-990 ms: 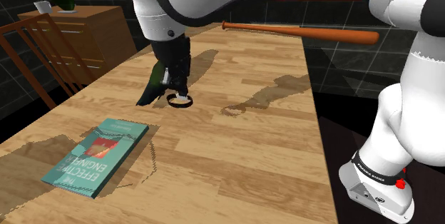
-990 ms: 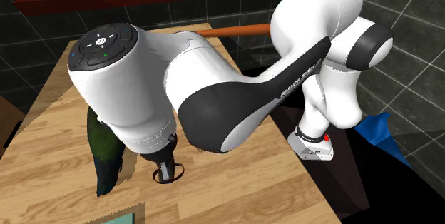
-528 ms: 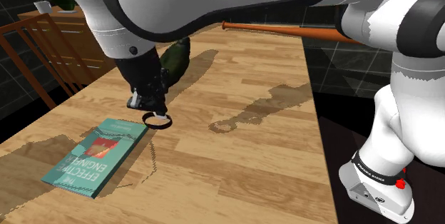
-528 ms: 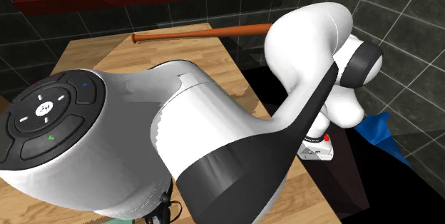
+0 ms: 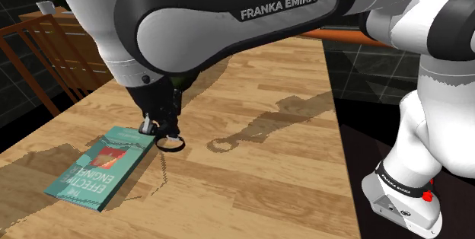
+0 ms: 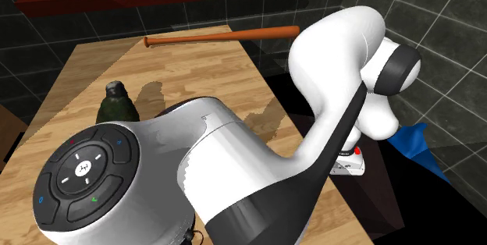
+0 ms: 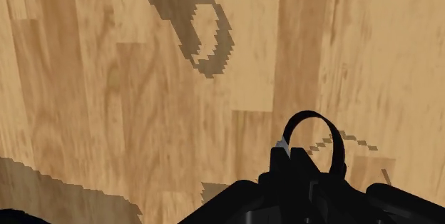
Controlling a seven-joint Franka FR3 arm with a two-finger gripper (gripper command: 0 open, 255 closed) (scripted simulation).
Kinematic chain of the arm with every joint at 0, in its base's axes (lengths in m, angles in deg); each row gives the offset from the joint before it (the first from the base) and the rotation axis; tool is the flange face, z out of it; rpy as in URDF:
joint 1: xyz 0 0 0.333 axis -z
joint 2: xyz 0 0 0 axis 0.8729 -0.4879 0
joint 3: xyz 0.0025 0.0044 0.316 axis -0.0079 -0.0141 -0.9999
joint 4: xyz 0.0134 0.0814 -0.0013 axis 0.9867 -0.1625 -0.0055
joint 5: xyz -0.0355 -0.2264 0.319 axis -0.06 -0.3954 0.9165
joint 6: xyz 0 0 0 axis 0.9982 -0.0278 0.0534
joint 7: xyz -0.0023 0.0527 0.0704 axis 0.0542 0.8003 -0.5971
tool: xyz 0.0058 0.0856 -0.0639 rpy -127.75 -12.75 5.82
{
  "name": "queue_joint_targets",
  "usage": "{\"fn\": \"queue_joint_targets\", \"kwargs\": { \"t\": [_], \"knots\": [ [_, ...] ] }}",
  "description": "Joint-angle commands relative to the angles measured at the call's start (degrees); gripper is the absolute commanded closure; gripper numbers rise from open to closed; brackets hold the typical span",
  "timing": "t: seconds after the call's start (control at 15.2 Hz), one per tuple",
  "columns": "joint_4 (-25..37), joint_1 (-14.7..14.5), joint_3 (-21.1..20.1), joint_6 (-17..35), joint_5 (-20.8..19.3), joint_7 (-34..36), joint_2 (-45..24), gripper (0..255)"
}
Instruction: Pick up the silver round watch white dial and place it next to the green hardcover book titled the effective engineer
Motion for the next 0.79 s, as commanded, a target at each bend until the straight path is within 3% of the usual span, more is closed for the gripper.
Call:
{"fn": "queue_joint_targets", "kwargs": {
  "t": [0.0, 0.73],
  "knots": [
    [-2.2, 0.3, 0.0, 1.9, 0.0, 0.2, 0.3, 255],
    [-9.3, 0.8, 0.2, 8.9, -0.1, 1.0, 0.4, 255]
  ]
}}
